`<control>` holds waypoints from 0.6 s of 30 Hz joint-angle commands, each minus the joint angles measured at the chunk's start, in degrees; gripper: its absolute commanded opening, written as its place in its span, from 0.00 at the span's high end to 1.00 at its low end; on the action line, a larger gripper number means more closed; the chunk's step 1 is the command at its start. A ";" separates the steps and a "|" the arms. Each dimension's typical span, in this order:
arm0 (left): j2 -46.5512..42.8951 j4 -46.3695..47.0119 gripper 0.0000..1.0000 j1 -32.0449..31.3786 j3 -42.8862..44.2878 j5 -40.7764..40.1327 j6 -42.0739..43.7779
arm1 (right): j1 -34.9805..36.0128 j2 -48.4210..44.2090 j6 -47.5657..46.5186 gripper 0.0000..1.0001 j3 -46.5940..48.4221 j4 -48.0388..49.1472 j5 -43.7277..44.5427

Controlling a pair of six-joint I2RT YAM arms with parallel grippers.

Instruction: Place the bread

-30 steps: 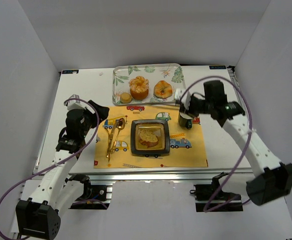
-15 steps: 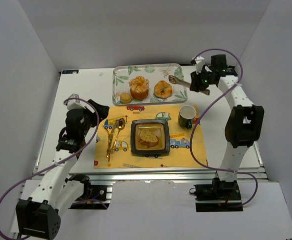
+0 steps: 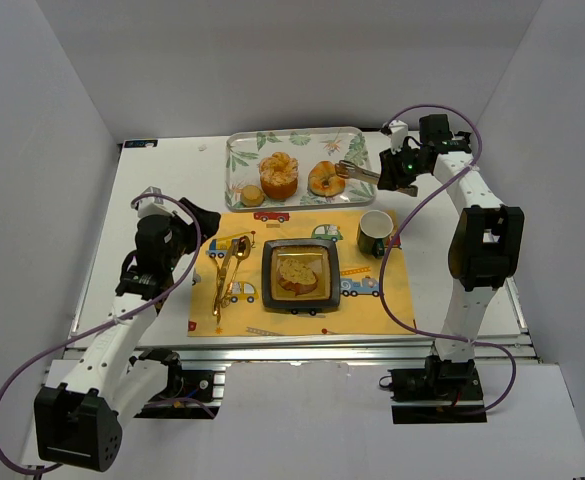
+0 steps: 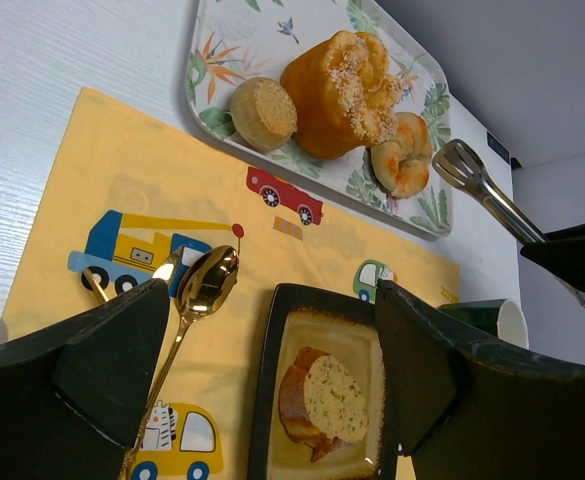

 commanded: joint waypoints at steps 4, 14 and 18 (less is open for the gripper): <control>0.26 1.46 0.08 0.29 1.58 0.82 0.03 | -0.06 -0.53 0.84 0.59 0.74 2.81 -0.57; 1.05 1.46 0.08 0.29 1.76 0.91 0.12 | -0.06 1.23 -0.04 0.53 1.09 2.98 -0.40; 1.23 1.55 0.08 0.29 1.76 0.91 0.12 | 0.03 1.67 -0.04 0.52 0.65 2.98 -0.05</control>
